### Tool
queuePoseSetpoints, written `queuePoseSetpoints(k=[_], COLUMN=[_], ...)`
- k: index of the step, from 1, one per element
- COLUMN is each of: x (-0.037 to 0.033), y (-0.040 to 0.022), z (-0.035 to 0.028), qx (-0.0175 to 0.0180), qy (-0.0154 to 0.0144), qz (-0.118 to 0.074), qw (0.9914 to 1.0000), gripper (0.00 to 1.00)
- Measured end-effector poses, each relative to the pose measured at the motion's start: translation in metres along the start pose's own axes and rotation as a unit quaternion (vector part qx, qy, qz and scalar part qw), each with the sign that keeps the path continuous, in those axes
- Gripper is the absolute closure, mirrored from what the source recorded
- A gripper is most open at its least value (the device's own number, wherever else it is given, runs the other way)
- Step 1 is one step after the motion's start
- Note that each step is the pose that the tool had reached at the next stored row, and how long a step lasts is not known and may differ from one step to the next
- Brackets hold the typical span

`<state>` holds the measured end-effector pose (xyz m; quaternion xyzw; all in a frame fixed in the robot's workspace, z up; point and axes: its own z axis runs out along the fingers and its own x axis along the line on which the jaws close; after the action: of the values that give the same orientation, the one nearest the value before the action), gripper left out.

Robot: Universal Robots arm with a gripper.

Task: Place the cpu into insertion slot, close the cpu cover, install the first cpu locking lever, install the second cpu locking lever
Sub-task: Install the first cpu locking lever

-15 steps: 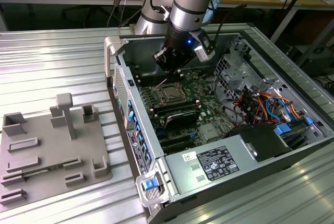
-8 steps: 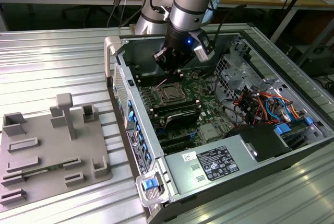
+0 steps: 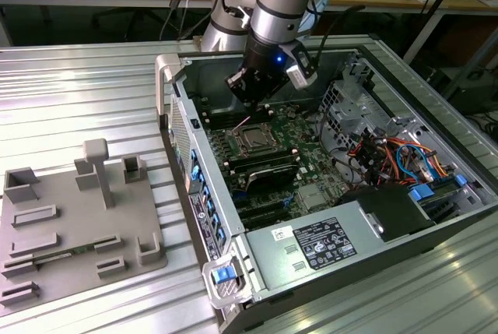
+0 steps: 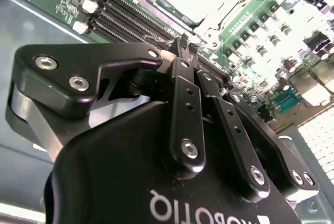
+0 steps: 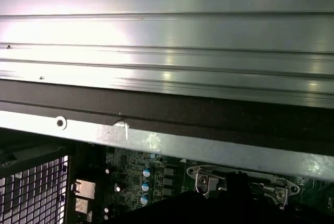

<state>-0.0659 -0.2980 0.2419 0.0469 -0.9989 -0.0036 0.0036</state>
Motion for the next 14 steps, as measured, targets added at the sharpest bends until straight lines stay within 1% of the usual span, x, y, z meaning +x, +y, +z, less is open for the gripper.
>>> queuePoseSetpoints(k=[2,6,8,9,10,12,14], x=[-0.0009,-0.0058,-0.0072,-0.0073,-0.0077,-0.0081,-0.009], y=[0.0,0.002,0.0025,0.0026,0.0026,0.0025,0.0024], z=[0.0016,0.0042,0.0051,0.0056,0.0066,0.0082,0.0097], qx=[0.0,0.0,0.0,0.0001,0.0003,0.0006,0.0009], qy=[0.0,0.0,-0.0003,-0.0009,-0.0022,-0.006,-0.0083], qz=[0.0,0.0,-0.001,-0.001,-0.001,-0.001,-0.001], qw=[1.0,1.0,1.0,1.0,1.0,0.99998,0.99996], gripper=[0.89,0.89,0.89,0.89,0.89,0.89,0.89])
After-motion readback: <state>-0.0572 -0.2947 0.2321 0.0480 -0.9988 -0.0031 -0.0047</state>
